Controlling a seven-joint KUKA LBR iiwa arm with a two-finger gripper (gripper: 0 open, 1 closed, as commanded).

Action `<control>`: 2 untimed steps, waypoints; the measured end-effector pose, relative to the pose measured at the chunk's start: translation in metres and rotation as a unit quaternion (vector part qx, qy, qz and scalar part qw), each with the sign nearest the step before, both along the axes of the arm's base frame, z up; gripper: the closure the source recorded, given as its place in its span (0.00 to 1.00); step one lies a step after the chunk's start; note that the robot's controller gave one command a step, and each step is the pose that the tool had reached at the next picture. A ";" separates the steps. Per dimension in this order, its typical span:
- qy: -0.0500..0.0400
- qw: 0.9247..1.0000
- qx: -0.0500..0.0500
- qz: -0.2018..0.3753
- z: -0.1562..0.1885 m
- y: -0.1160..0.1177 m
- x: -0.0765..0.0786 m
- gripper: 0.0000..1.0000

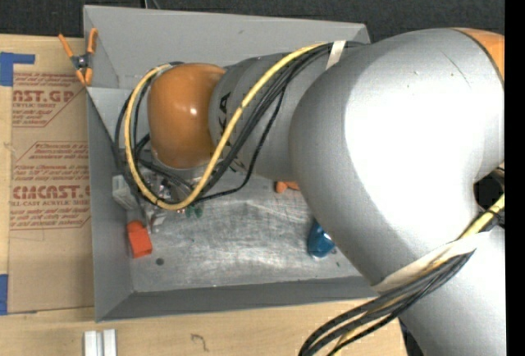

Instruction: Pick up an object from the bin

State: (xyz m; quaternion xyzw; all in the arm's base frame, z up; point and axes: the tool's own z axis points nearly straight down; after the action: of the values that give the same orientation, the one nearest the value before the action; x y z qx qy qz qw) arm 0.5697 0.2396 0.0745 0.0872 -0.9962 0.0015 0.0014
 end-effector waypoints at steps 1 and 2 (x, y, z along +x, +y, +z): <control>0.001 1.000 0.000 0.000 0.018 0.000 -0.001 1.00; -0.002 1.000 0.002 0.000 0.036 0.001 0.001 1.00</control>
Offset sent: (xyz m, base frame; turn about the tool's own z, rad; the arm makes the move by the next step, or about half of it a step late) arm 0.0000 0.0000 0.0119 0.0000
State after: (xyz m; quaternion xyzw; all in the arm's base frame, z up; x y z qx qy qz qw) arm 0.5704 0.2409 0.1104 0.0874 -0.9962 0.0000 -0.0004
